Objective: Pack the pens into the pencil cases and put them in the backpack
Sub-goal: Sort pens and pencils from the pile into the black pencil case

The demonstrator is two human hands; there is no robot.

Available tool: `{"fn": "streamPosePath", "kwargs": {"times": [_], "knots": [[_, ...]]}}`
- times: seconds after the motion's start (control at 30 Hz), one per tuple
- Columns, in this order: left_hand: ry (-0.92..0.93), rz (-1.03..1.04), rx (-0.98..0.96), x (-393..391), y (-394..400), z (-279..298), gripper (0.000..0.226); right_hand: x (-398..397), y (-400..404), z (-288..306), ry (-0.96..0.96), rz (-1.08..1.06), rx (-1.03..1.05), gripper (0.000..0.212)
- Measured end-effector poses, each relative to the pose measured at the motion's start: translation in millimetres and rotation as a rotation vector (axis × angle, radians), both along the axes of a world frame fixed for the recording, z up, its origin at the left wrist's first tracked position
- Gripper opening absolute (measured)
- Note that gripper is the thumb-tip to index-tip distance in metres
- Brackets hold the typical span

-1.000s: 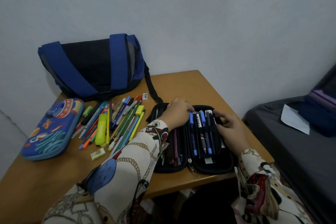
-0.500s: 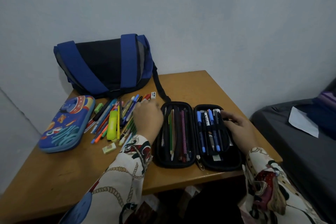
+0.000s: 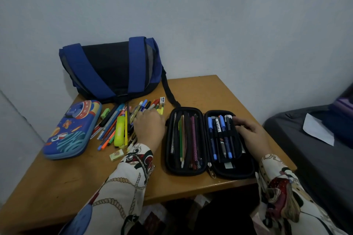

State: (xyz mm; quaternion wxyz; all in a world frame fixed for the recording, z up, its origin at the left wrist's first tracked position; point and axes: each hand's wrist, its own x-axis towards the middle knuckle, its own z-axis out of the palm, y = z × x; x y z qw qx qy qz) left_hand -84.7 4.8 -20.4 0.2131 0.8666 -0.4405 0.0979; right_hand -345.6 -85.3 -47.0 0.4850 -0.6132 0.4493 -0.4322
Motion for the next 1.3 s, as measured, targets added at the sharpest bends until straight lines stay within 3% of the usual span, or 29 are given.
{"fn": "streamPosePath", "kwargs": {"times": [0.13, 0.23, 0.37, 0.43, 0.57, 0.67, 0.9, 1.03, 1.13, 1.23, 1.3], "knots": [[0.433, -0.125, -0.33, -12, -3, 24, 0.019, 0, -1, -1, 0.02, 0.007, -0.006, 0.027], [0.547, -0.18, -0.439, -18, -7, 30, 0.013, 0, -1, 0, 0.017, 0.012, -0.005, 0.028], [0.527, -0.245, -0.375, -27, -3, 19, 0.015, 0, 0, 0, 0.016, 0.001, -0.001, 0.028], [0.448, -0.278, -0.294, -34, 1, 9, 0.009, 1, -1, 0, 0.018, -0.001, -0.004, 0.027], [0.164, -0.32, -0.15, -47, 5, -5, 0.02, -1, -2, -1, 0.048, 0.003, -0.016, 0.028], [0.116, -0.323, -0.161, -45, 8, -11, 0.027, -1, -3, -2, 0.063, 0.002, -0.01, 0.028], [0.416, -0.361, -0.199, -30, 19, -30, 0.024, 1, 0, 0, 0.045, -0.035, 0.004, 0.026], [0.609, -0.39, -0.257, -25, 21, -31, 0.007, 3, 3, 2, 0.08, -0.06, -0.024, 0.021], [0.726, -0.413, -0.373, -24, 20, -31, 0.014, 6, 4, 10, 0.092, -0.075, -0.008, 0.017], [0.847, -0.362, -0.461, -25, 20, -29, 0.02, 19, 9, 25, 0.271, -0.096, -0.2, 0.019], [0.85, -0.336, -0.484, -25, 20, -29, 0.021, 37, 16, 34, 0.404, 0.037, -0.336, 0.023]]}}
